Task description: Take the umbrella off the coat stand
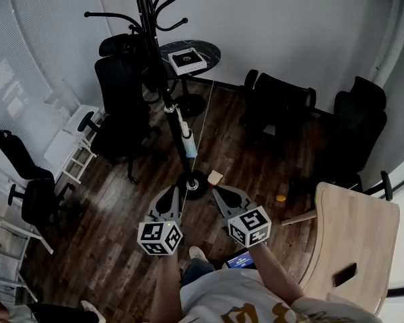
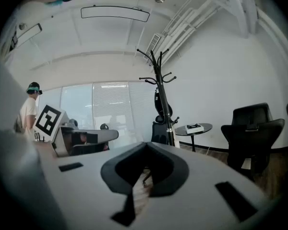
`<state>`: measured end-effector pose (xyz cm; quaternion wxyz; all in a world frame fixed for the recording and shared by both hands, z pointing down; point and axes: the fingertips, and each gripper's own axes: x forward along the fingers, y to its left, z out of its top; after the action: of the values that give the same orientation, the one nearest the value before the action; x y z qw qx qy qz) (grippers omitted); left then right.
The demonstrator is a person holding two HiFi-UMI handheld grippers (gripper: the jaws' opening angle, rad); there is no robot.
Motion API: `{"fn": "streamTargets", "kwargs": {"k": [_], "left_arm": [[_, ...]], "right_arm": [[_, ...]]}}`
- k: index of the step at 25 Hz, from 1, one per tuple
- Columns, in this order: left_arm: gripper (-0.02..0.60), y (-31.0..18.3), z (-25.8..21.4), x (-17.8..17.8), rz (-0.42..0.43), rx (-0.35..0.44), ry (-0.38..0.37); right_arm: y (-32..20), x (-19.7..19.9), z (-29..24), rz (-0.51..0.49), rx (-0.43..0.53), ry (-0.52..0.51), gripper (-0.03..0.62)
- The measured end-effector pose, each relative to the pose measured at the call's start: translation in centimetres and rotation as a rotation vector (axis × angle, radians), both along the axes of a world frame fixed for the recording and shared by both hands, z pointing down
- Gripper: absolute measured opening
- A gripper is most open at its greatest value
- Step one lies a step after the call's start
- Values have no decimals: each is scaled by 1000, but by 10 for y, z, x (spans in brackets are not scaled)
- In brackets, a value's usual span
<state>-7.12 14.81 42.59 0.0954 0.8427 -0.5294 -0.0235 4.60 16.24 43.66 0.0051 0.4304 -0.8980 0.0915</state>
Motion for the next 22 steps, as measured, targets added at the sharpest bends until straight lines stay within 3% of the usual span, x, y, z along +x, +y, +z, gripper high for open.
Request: {"fn": "streamTargets", "kwargs": {"k": [9,22], "left_arm": [[20,4,-6,3,1,-7,14],[20,9,-6,9,-19,-27,-44]], "right_arm": [[5,-5,-3,-39,-4,-17,11],[4,12,-2,-24,-22,-47,11]]}}
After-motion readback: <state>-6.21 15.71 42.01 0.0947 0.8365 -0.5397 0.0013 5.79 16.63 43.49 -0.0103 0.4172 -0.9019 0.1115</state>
